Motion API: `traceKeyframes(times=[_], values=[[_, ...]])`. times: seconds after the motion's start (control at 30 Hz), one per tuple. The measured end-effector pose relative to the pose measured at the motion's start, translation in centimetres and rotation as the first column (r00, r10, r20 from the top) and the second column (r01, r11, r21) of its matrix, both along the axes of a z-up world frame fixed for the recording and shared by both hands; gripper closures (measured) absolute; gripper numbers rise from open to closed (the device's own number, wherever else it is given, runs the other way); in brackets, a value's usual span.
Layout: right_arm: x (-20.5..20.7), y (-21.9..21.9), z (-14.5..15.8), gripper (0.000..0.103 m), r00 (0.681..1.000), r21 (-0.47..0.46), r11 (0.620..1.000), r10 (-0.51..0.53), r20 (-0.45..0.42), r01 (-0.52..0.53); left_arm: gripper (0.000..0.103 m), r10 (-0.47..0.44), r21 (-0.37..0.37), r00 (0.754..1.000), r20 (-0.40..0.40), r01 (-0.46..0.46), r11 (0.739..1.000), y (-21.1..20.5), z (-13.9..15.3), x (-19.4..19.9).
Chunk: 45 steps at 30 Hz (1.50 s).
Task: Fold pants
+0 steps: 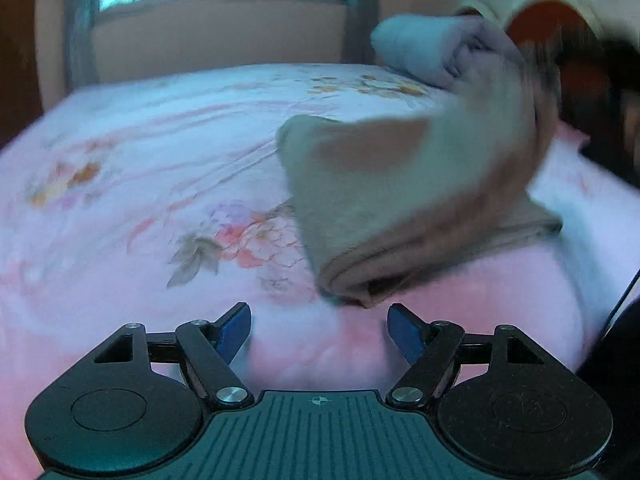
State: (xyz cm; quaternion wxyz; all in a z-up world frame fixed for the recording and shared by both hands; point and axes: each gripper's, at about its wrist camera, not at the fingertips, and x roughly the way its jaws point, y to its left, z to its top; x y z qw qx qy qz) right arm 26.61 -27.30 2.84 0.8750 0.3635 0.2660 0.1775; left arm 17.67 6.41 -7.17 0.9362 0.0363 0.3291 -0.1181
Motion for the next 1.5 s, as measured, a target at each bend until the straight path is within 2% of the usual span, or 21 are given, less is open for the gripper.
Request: traceKeyframes(times=[0.07,0.13,0.17,0.2,0.27,0.33,0.43,0.63,0.73,0.77,0.8,0.87,0.93,0.97,1.03,1.1,1.13,1.23,1.27,1.43,1.5], values=[[-1.4,-0.3,0.9,0.081,0.992,0.050,0.998,0.036,0.123,-0.043,0.028,0.033,0.000,0.999,0.024,-0.033,0.999,-0.2,0.2,0.7],[-3.1,-1.7,-0.6,0.081,0.976,0.074,0.996,0.026,0.215,-0.043,0.028,0.092,-0.016,0.995,0.034,-0.091,0.996,0.4,0.3,1.7],[-3.3,-2.8,-2.9,0.081,0.983,0.051,0.999,-0.003,0.185,-0.007,0.028,0.108,-0.004,0.994,0.008,-0.108,0.994,0.5,0.0,2.4],[-2.8,-4.0,-5.5,0.081,0.995,0.057,0.998,-0.037,0.092,0.032,0.026,0.111,-0.001,0.994,-0.017,-0.111,0.994,0.6,-0.4,3.0],[-1.5,-5.7,-11.1,0.081,0.981,0.040,0.995,-0.084,-0.173,0.092,0.020,0.120,-0.003,0.993,-0.020,-0.120,0.993,0.6,-1.0,3.5],[-2.2,-7.1,-13.3,0.080,0.977,0.137,0.982,-0.104,-0.186,0.131,0.019,0.119,-0.010,0.993,-0.023,-0.119,0.993,0.8,-1.1,3.6],[-1.8,-6.9,-12.9,0.079,0.977,0.112,0.985,-0.106,-0.186,0.128,0.018,0.125,-0.015,0.991,-0.035,-0.126,0.992,1.0,-1.4,3.6],[-1.2,-7.9,-13.1,0.077,0.973,0.169,0.978,-0.082,-0.218,0.120,0.017,0.123,0.040,0.992,-0.042,-0.121,0.992,1.3,-1.3,2.8],[-2.4,-9.1,-11.4,0.055,0.977,0.170,0.975,-0.111,-0.184,0.142,0.017,0.144,0.121,0.989,-0.021,-0.141,0.983,2.5,-0.9,1.1],[-3.0,-9.9,-10.8,0.033,0.978,0.154,0.975,-0.137,-0.157,0.161,0.017,0.153,0.103,0.988,-0.015,-0.151,0.983,3.4,-0.5,0.5],[-3.4,-10.7,-10.3,0.020,0.979,0.151,0.974,-0.148,-0.141,0.169,0.017,0.156,0.058,0.988,-0.006,-0.155,0.986,4.1,0.0,0.3],[-3.2,-12.1,-10.4,0.020,0.979,0.180,0.970,-0.139,-0.150,0.165,0.017,0.155,-0.069,0.988,0.012,-0.154,0.986,5.1,1.1,0.7],[-2.4,-12.7,-11.1,0.020,0.977,0.204,0.967,-0.119,-0.179,0.155,0.017,0.158,-0.253,0.987,-0.004,-0.154,0.955,5.6,1.8,2.5],[-2.0,-12.8,-11.5,0.020,0.975,0.211,0.966,-0.109,-0.194,0.150,0.017,0.144,-0.357,0.989,-0.039,-0.149,0.922,5.6,1.7,3.8],[-1.9,-12.4,-11.9,0.021,0.976,0.220,0.968,-0.079,-0.202,0.124,0.017,0.106,-0.544,0.985,-0.134,-0.163,0.823,5.3,0.6,6.9],[-1.3,-11.8,-12.1,0.021,0.978,0.201,0.974,-0.061,-0.202,0.102,0.017,0.063,-0.650,0.973,-0.223,-0.197,0.734,4.8,-1.3,9.6],[-0.9,-11.5,-12.3,0.021,0.978,0.201,0.975,-0.048,-0.203,0.090,0.017,0.045,-0.673,0.965,-0.259,-0.214,0.708,4.5,-2.2,10.8],[-0.4,-11.0,-12.1,0.021,0.979,0.198,0.979,0.005,-0.202,0.036,0.017,0.015,-0.665,0.958,-0.288,-0.211,0.717,3.6,-3.7,12.8],[0.0,-10.9,-12.0,0.021,0.979,0.197,0.980,0.031,-0.203,0.010,0.017,0.000,-0.677,0.958,-0.286,-0.202,0.708,3.6,-4.0,13.2],[2.8,-10.2,-12.5,0.020,0.955,0.207,0.970,0.175,-0.241,-0.125,0.017,-0.078,-0.754,0.938,-0.338,-0.220,0.619,5.3,-5.5,15.4],[4.0,-10.3,-12.8,0.021,0.944,0.250,0.956,0.214,-0.250,-0.151,0.017,-0.106,-0.759,0.929,-0.355,-0.220,0.613,5.5,-5.8,16.4]])
